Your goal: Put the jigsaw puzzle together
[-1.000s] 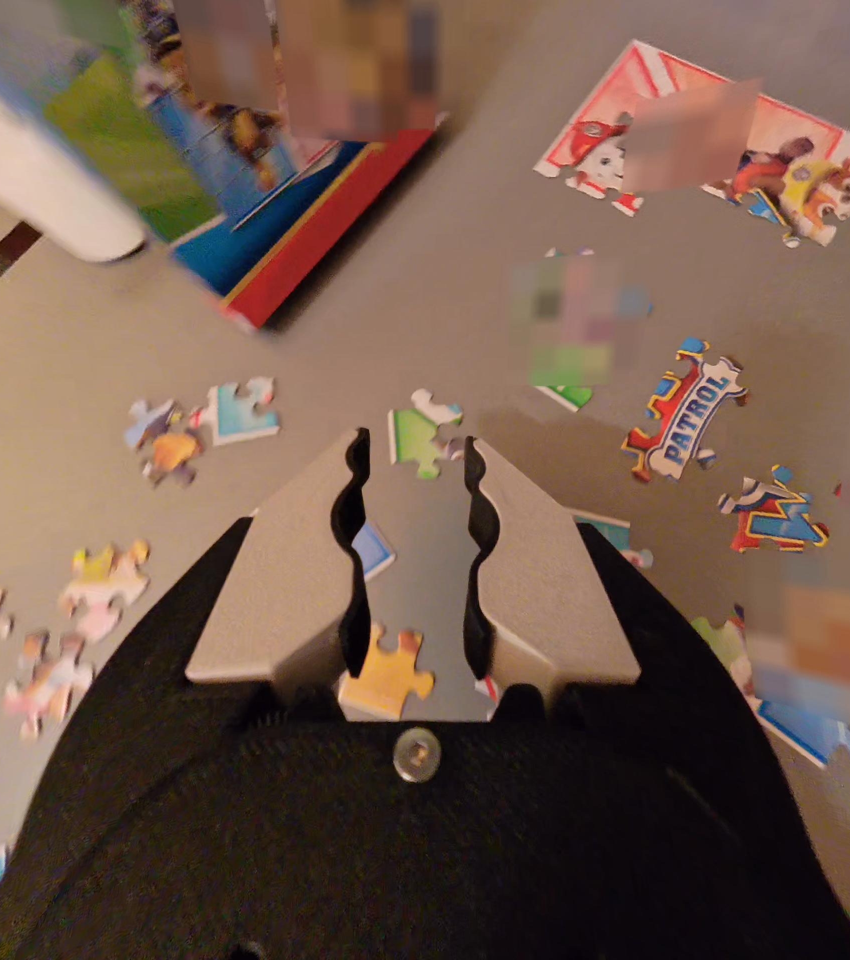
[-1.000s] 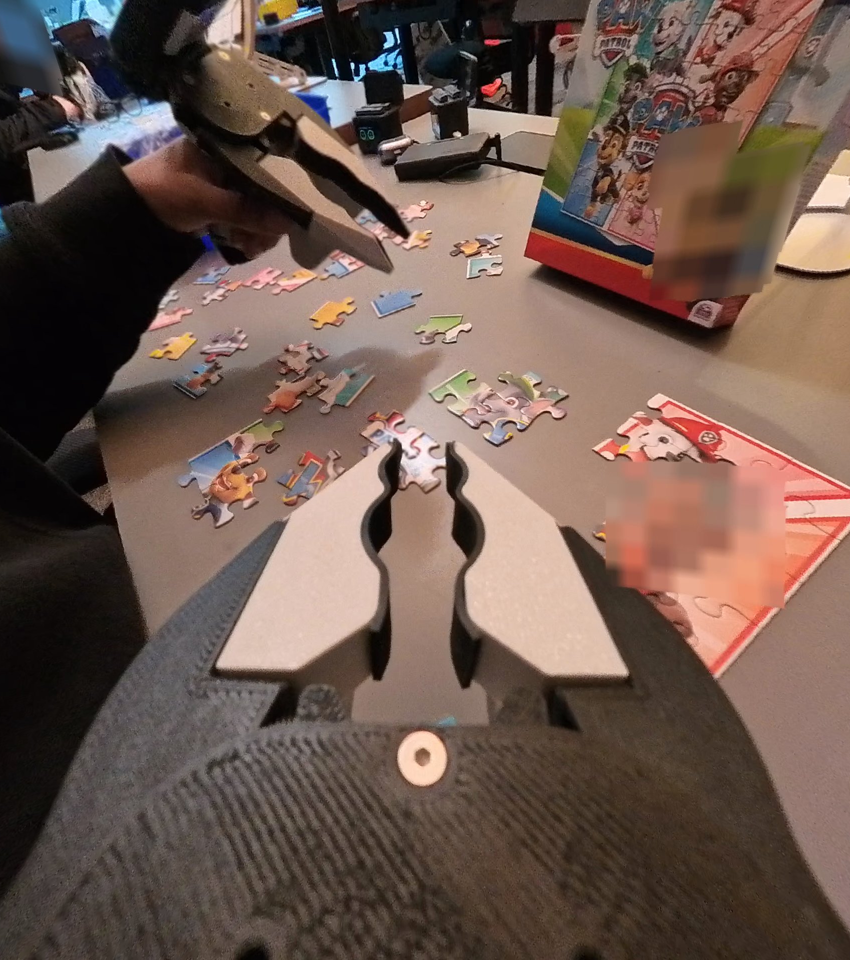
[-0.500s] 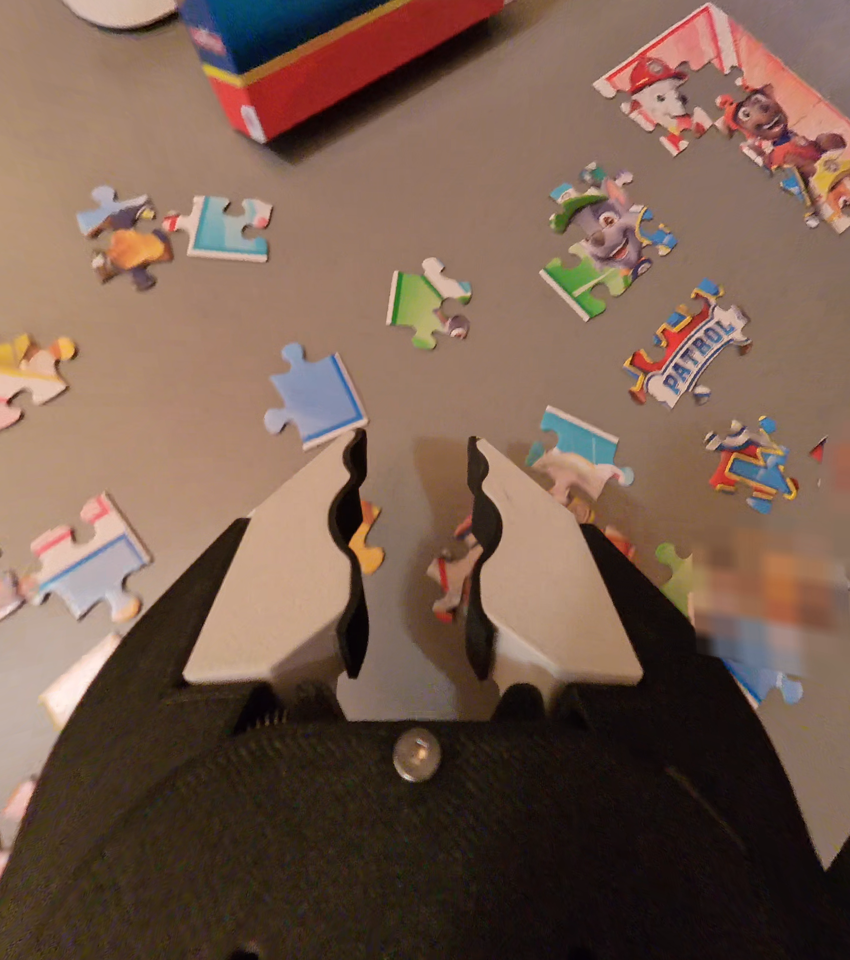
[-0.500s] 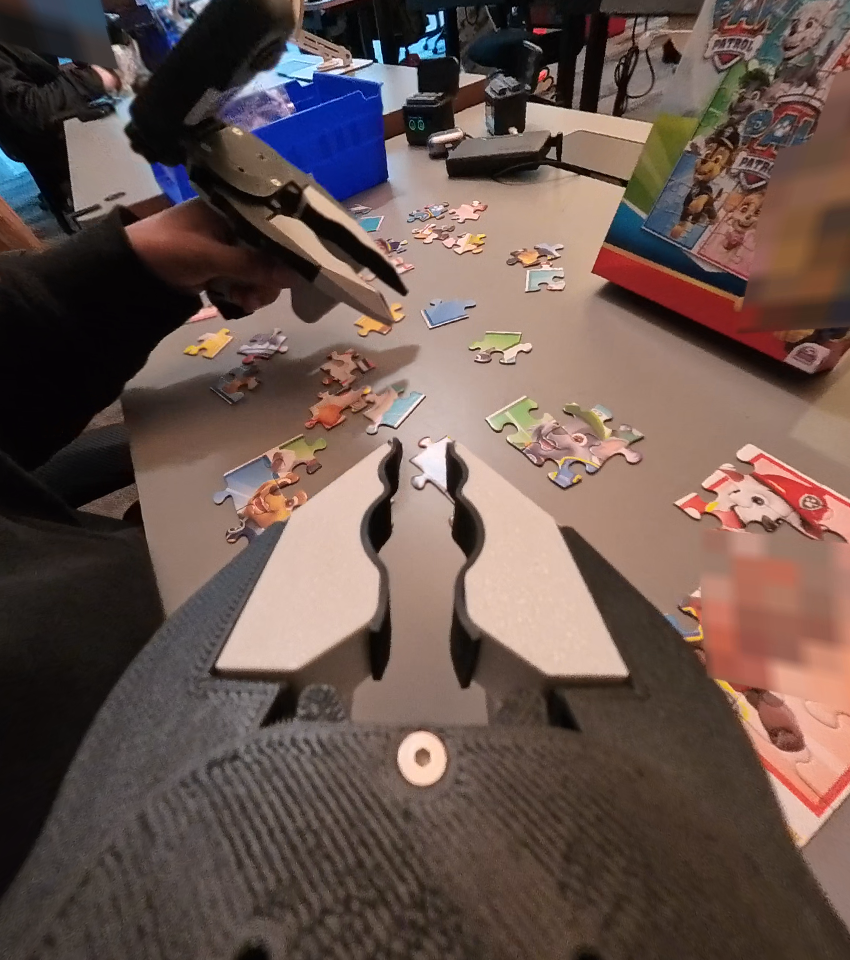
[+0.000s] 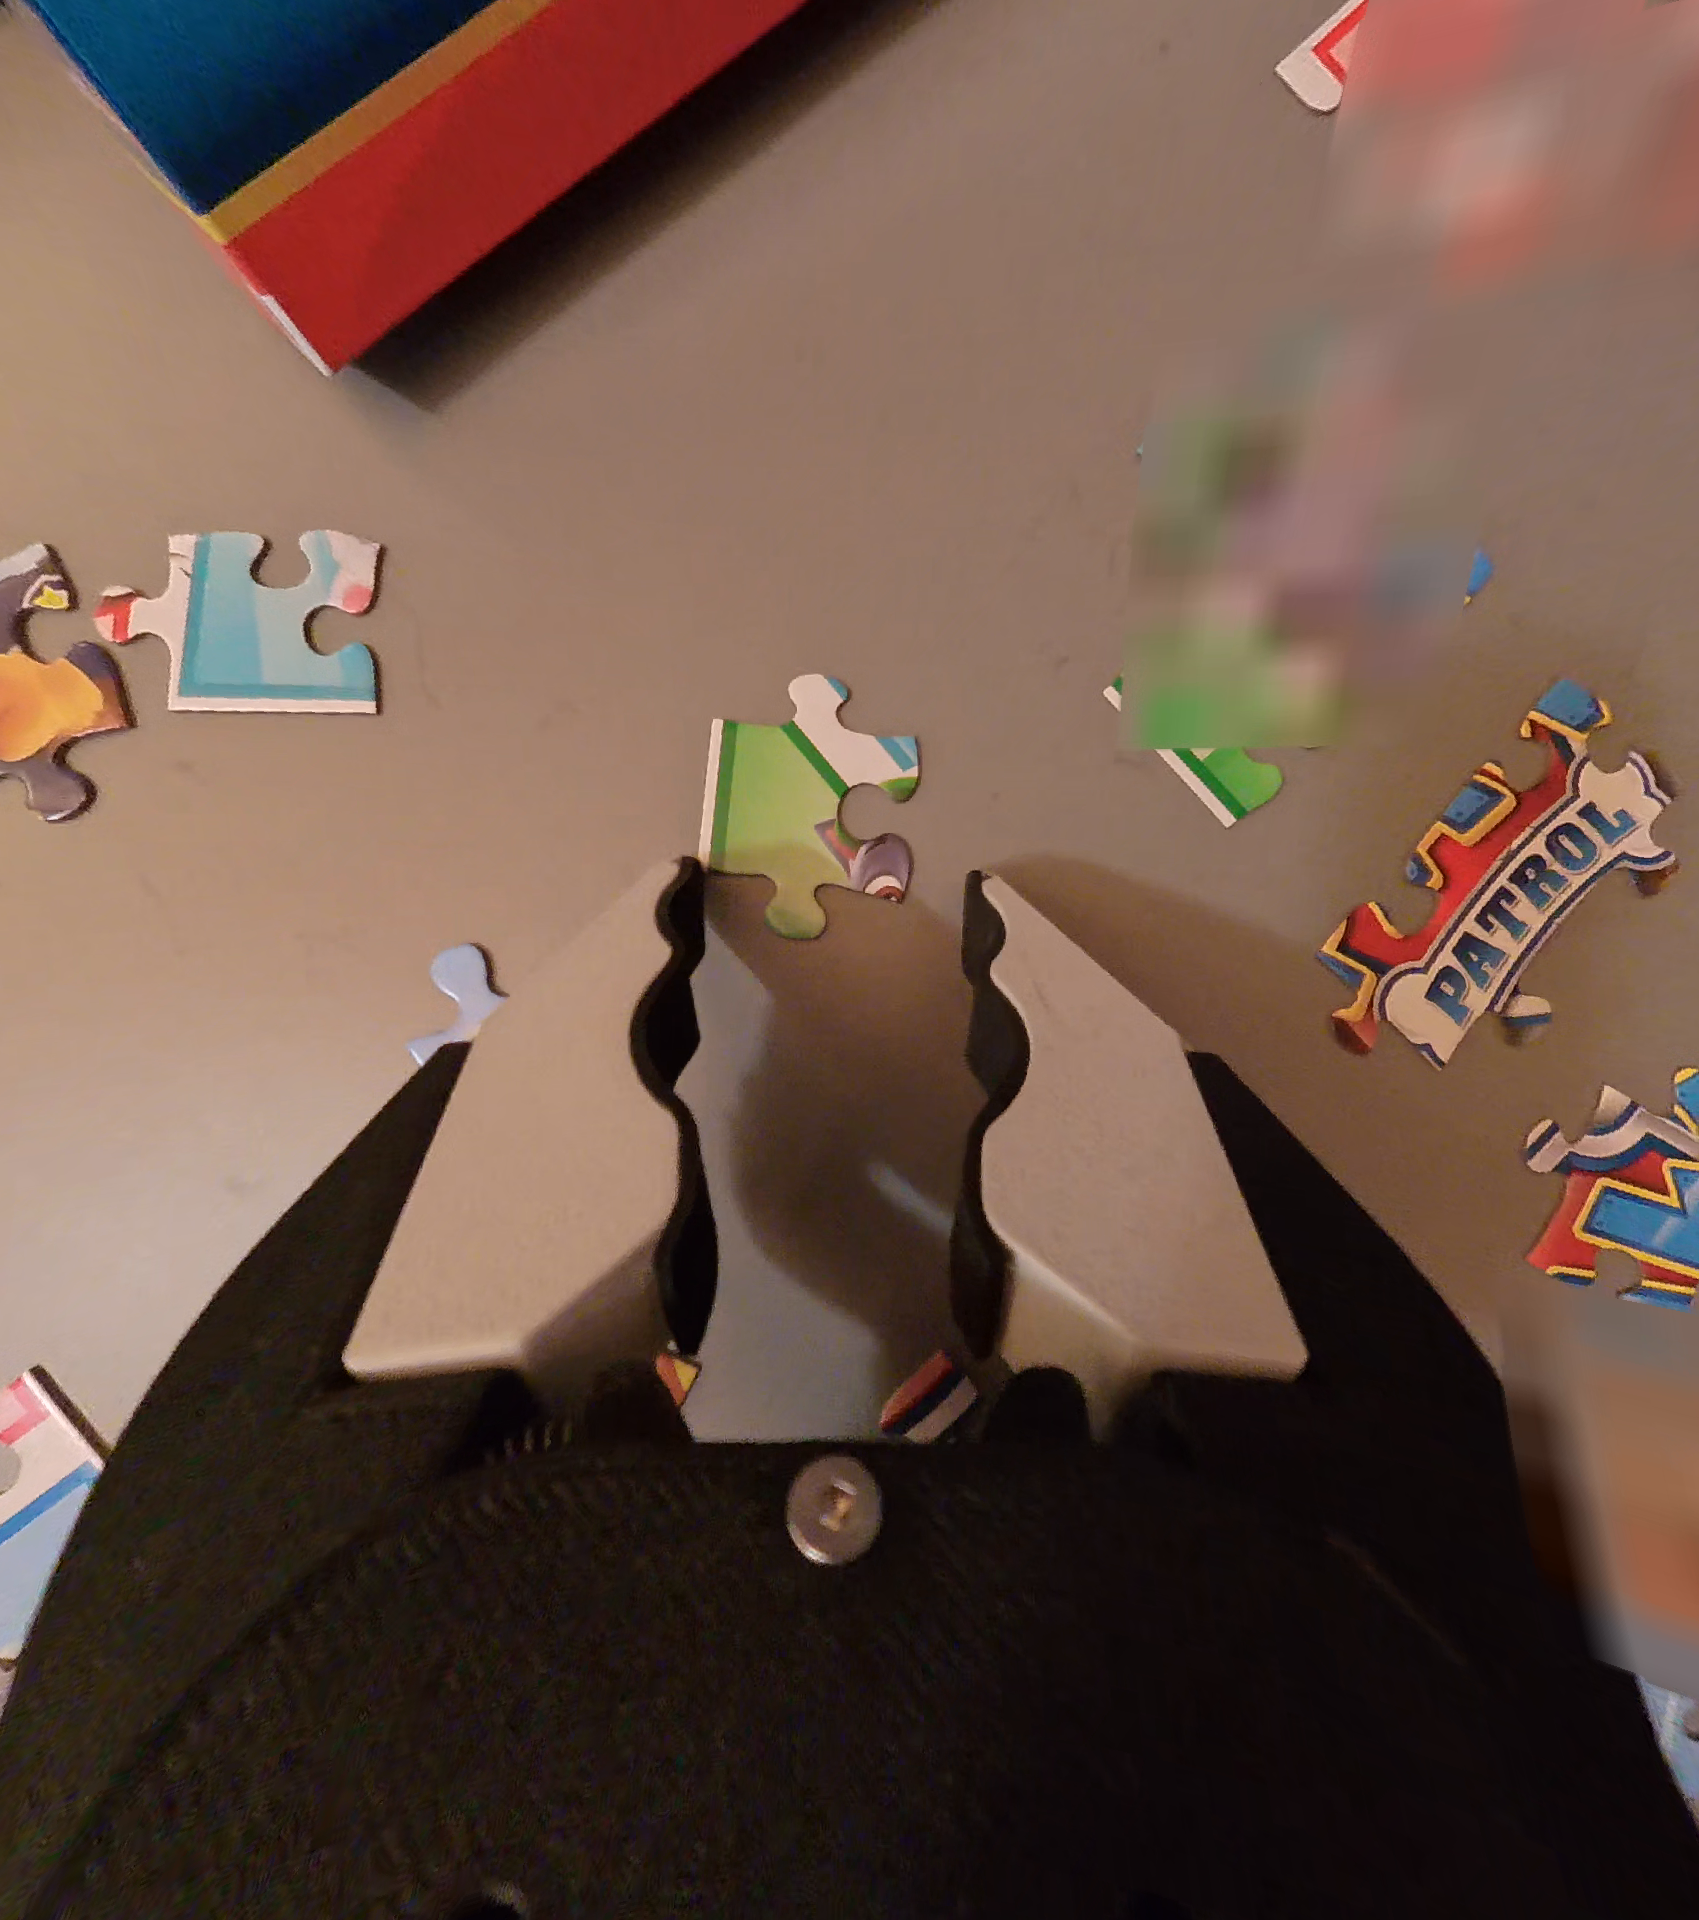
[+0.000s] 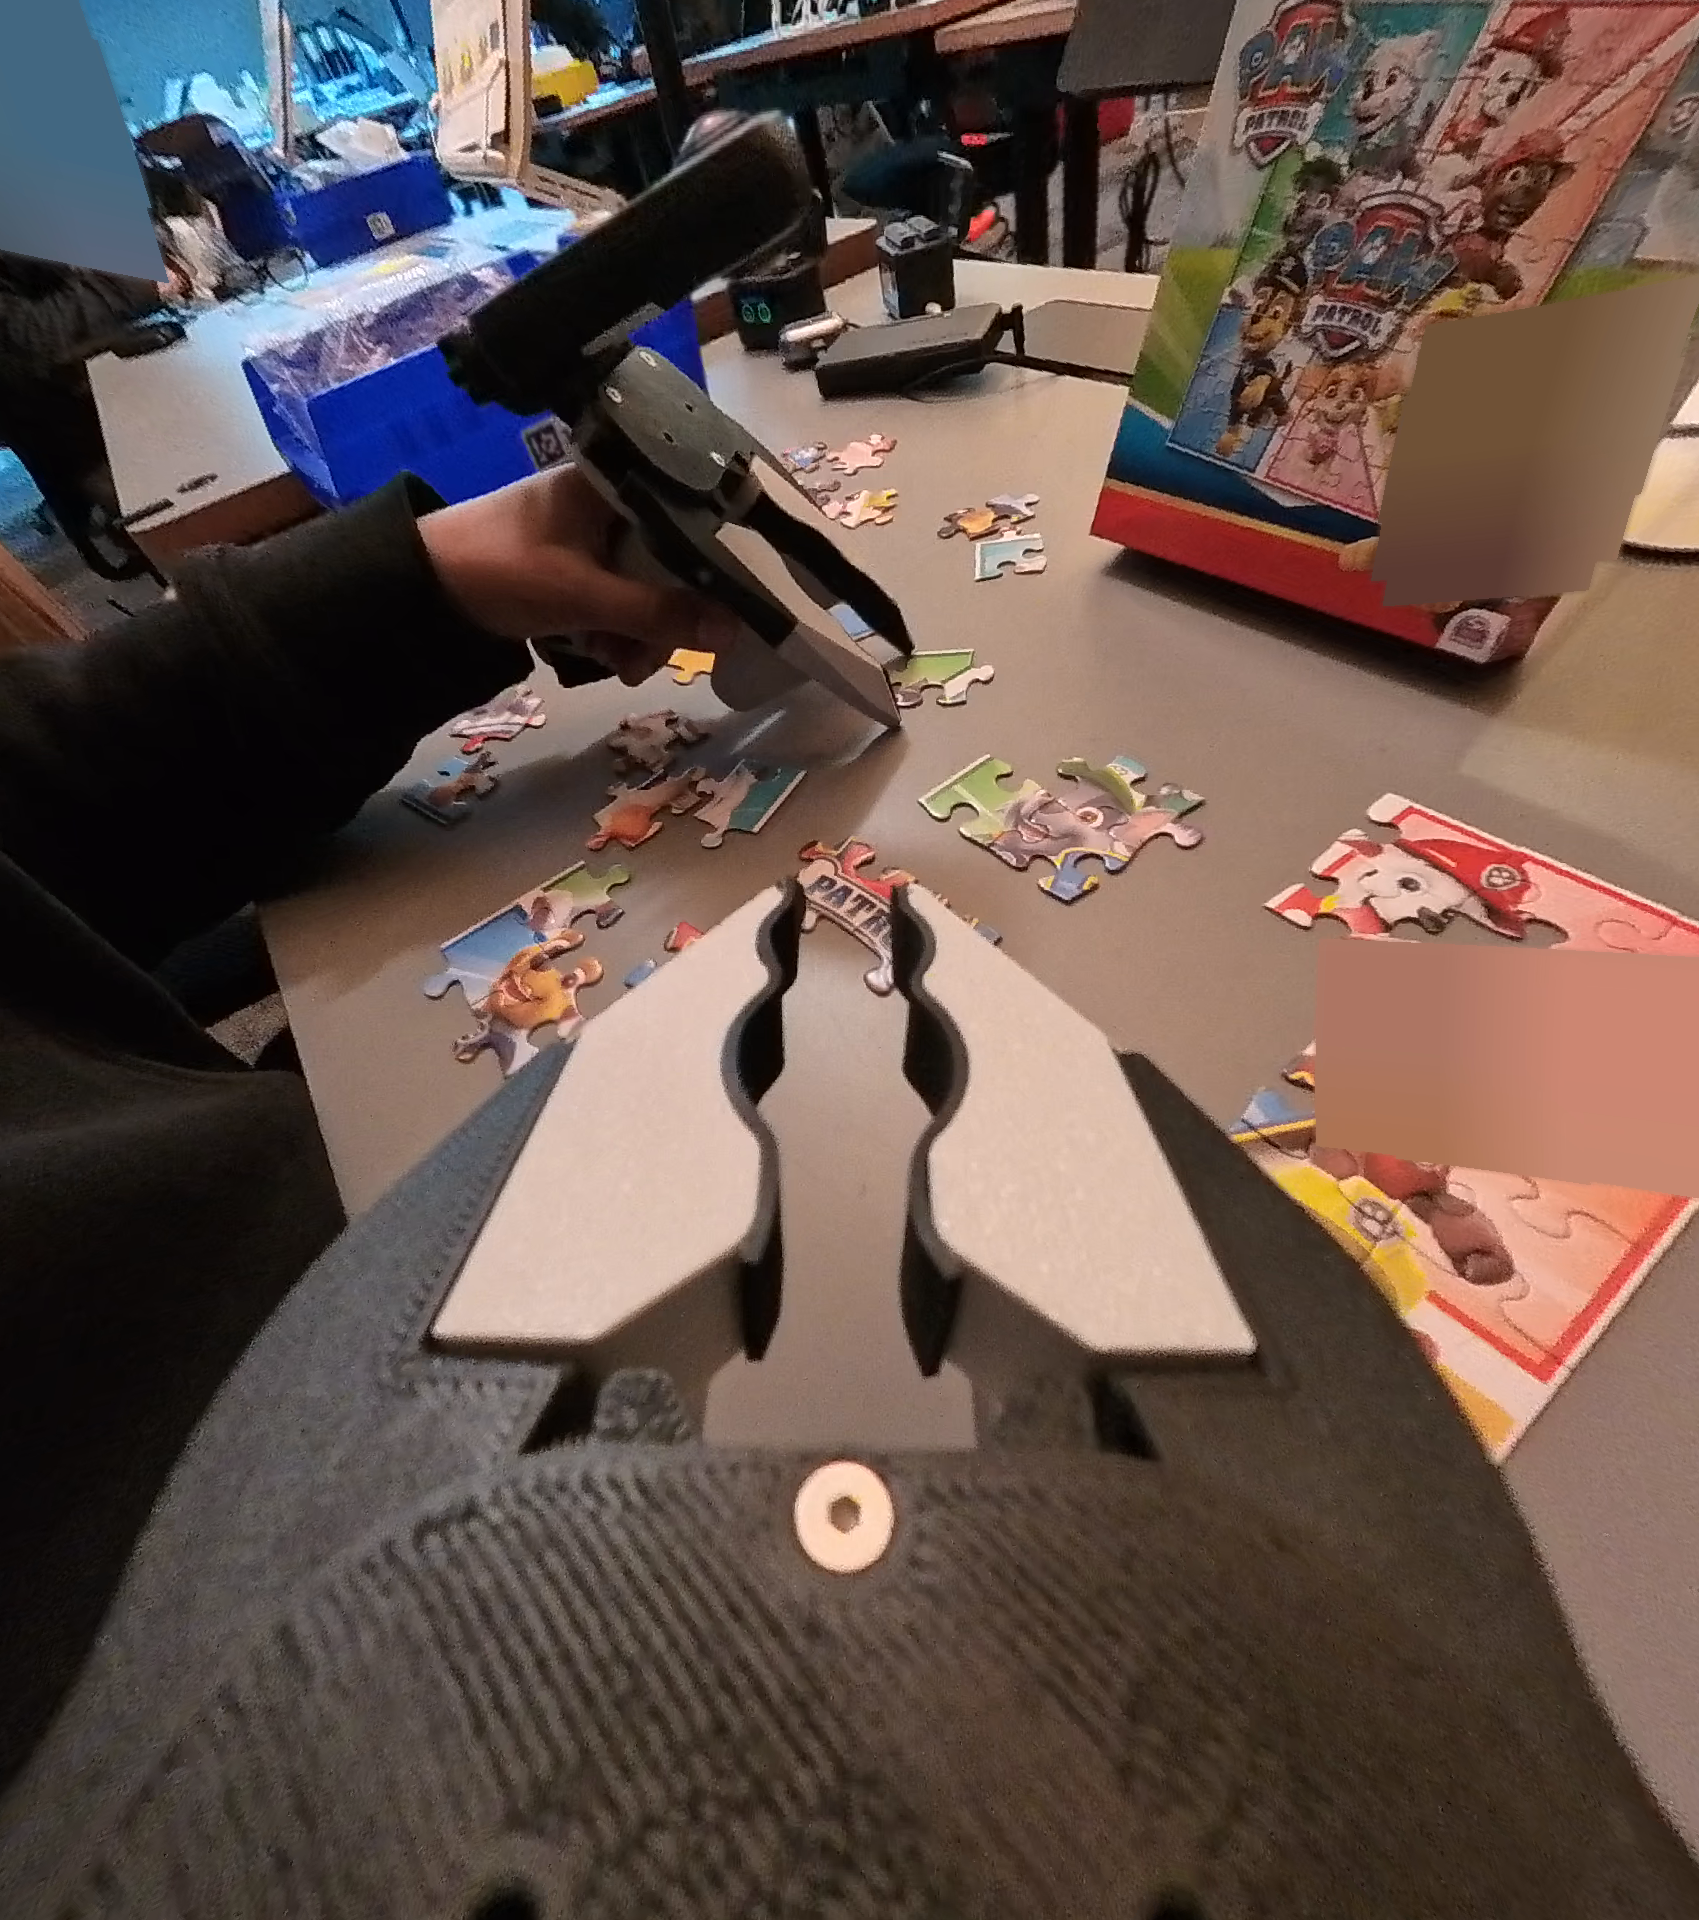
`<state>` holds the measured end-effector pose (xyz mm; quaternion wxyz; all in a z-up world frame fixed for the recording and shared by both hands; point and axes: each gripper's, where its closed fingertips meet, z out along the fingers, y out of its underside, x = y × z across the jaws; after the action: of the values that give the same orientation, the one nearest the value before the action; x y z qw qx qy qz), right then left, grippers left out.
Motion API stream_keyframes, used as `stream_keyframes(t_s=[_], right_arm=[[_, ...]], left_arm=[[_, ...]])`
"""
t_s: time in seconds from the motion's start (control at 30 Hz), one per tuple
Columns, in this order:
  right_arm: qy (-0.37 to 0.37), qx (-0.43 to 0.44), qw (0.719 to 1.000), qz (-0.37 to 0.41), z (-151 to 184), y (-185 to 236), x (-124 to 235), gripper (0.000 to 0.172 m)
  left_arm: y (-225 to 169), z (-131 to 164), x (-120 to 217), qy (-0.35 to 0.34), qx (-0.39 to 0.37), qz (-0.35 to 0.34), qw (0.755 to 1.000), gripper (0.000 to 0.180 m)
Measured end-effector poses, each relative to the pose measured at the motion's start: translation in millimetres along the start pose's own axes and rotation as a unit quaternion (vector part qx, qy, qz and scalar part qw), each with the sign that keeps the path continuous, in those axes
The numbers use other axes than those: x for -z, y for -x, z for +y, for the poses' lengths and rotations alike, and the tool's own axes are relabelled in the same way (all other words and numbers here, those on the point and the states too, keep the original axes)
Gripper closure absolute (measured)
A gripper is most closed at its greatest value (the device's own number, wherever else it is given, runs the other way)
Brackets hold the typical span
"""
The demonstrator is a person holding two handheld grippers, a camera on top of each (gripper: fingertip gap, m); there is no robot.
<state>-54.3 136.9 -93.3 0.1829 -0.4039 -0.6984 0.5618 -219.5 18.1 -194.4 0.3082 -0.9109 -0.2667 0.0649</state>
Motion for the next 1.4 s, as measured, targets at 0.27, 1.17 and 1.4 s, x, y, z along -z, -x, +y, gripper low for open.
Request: stream_keyframes(t_s=[0.27, 1.17, 1.4], right_arm=[[0.000, 0.002, 1.000, -0.015, 1, 0, -5, 0.157], [-0.005, -0.009, 1.000, -0.012, 5, -6, -1, 0.157], [-0.006, -0.009, 1.000, -0.012, 5, -6, -1, 0.157]], left_arm=[[-3, 2, 2, 0.006, -0.019, 0.005, 1.000, 0.146], [-6, -5, -2, -0.007, -0.020, 0.019, 1.000, 0.144], [-18, -11, 0, -0.015, -0.050, 0.042, 0.998, 0.144]])
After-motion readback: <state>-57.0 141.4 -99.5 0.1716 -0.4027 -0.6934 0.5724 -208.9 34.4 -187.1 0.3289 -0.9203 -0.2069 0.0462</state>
